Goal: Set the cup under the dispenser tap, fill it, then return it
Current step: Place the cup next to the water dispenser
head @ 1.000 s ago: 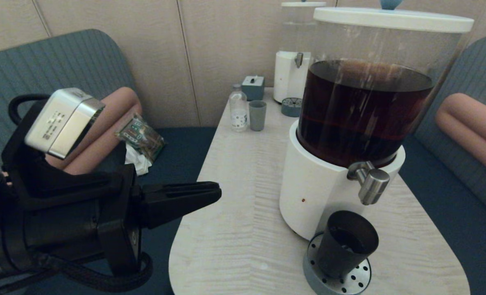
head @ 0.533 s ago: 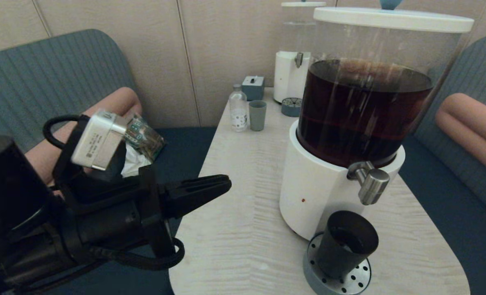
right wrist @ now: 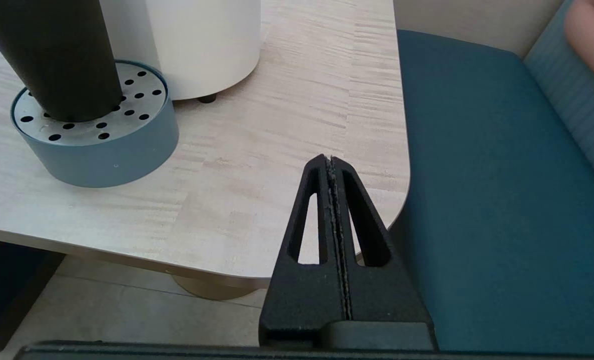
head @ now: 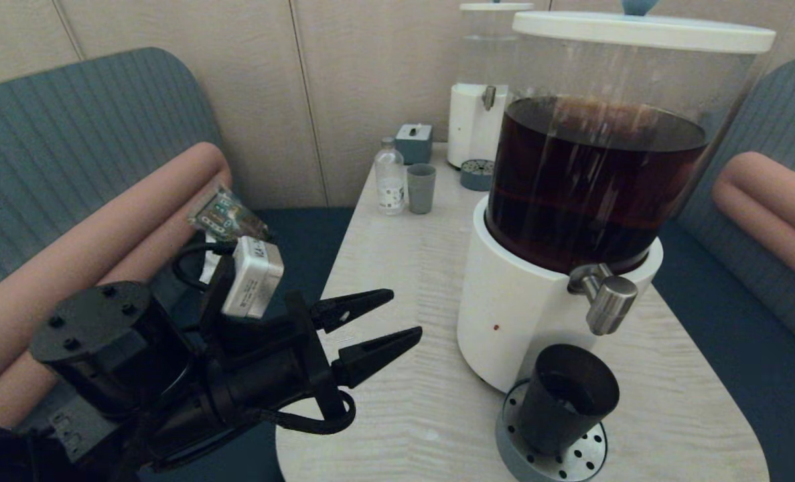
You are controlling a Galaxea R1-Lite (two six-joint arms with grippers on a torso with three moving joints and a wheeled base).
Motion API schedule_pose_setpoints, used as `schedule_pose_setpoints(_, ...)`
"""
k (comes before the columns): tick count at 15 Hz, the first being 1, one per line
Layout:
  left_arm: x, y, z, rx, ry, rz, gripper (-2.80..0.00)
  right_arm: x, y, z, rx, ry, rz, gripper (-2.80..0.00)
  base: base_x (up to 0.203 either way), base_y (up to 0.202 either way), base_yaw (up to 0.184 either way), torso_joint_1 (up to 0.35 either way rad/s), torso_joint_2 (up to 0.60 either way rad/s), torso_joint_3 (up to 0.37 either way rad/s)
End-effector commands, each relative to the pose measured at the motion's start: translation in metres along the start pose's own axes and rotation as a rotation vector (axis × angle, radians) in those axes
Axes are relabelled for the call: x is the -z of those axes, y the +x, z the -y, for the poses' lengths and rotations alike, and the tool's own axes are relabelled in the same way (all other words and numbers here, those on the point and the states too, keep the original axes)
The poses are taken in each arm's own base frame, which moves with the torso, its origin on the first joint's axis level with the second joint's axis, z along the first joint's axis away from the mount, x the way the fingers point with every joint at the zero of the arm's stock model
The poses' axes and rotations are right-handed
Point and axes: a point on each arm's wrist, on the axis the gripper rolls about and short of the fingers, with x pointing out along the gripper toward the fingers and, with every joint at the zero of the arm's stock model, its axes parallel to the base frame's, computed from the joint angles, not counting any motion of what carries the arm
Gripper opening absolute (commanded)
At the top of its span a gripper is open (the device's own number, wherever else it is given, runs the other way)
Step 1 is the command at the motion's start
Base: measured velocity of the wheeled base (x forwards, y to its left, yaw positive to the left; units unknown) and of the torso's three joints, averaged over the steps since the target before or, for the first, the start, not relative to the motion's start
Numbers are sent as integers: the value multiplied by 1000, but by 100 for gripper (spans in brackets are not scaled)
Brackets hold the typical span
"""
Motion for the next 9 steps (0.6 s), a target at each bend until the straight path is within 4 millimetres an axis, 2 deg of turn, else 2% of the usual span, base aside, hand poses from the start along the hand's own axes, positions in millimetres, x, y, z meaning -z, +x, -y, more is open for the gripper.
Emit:
schedule_pose_setpoints(1,20,5,-3,31,-14,-60,0,0,0,0,0,-2,2,-280,0,0,0,0,0,0)
schedule_pose_setpoints(5,41,11,-5,116,-28,-124,0,0,0,0,0,-1,1,-280,0,0,0,0,0,0)
schedule_pose_setpoints(9,49,27,-3,156,-33,-126,0,0,0,0,0,0,2,-280,0,0,0,0,0,0)
